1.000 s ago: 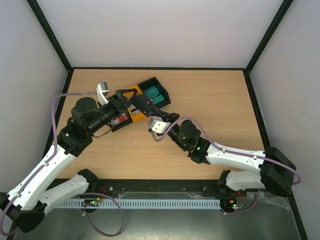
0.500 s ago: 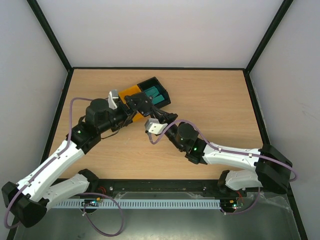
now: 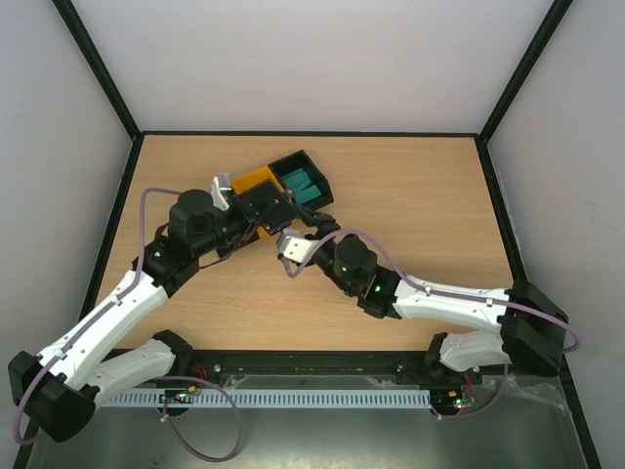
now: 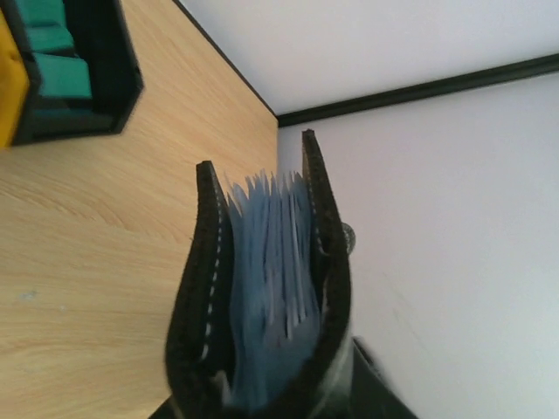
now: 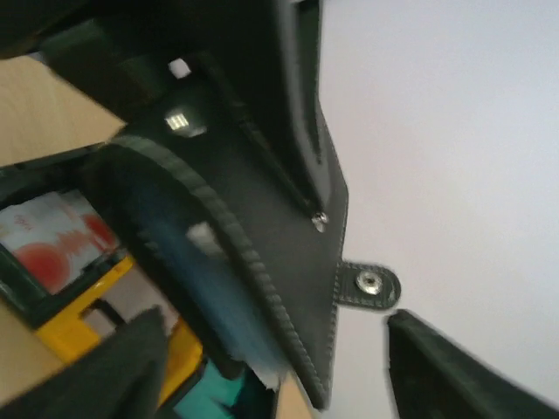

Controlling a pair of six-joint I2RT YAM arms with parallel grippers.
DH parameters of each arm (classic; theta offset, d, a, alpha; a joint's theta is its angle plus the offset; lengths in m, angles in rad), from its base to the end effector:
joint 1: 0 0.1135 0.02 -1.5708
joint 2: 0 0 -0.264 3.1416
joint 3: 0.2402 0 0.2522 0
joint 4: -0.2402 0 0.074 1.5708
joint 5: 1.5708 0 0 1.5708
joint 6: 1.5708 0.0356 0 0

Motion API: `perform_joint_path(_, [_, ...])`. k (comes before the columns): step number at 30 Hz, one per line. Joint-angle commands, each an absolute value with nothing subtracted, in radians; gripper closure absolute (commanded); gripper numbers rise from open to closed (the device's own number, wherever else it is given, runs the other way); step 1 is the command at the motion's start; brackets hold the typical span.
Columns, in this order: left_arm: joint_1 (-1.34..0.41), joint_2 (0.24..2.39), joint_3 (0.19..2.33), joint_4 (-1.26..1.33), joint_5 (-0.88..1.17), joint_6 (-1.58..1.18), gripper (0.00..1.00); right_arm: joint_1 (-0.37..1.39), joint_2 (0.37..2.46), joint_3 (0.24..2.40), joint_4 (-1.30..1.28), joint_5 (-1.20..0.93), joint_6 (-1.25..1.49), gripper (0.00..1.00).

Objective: Put the credit cards into the card holder
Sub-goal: Close the card holder at the center of the board.

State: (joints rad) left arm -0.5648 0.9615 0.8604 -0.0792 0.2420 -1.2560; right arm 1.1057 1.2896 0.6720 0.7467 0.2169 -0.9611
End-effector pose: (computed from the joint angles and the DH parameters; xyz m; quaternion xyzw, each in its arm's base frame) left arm 0.1859 -0.1279 0.3455 -0.1855 0.7434 -0.5591 0.3169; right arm 0.1365 0.2549 0.2882 -0.5220 0.4057 -0.0173 0.7500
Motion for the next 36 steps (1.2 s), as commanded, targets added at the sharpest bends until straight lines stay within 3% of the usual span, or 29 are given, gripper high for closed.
perform_joint_path(1, [-0.519,0.931,0.847,-0.110,0.193,-1.053,0.97,1.114,1.235,0.897,0.208,0.266,-0.619,0.25])
perform_joint_path(5, [-0.488,0.939,0.827,-0.171,0.205,-0.772,0.97,1.097,1.227,0.994,-0.011,0.247,-0.288,0.18])
perform_joint_path(10, [-0.487,0.944,0.773,-0.170,0.296,-0.611,0.97,0.997,1.262,1.108,-0.168,0.109,0.174,0.17])
perform_joint_path(16, [-0.490,0.923,0.700,-0.099,0.399,-0.586,0.97,0.849,1.213,0.959,-0.052,-0.177,0.535,0.23])
perform_joint_path(24, [-0.588,1.049,0.574,0.112,0.480,-0.731,0.97,0.808,1.132,0.736,-0.014,-0.231,0.699,0.32])
perform_joint_path(28, [-0.678,1.209,0.568,0.252,0.454,-0.783,0.97,0.809,1.130,0.679,-0.099,-0.112,0.742,0.38])
perform_joint_path(36, [-0.727,1.520,0.650,0.369,0.431,-0.847,0.96,0.809,1.141,0.650,-0.188,0.026,0.771,0.37])
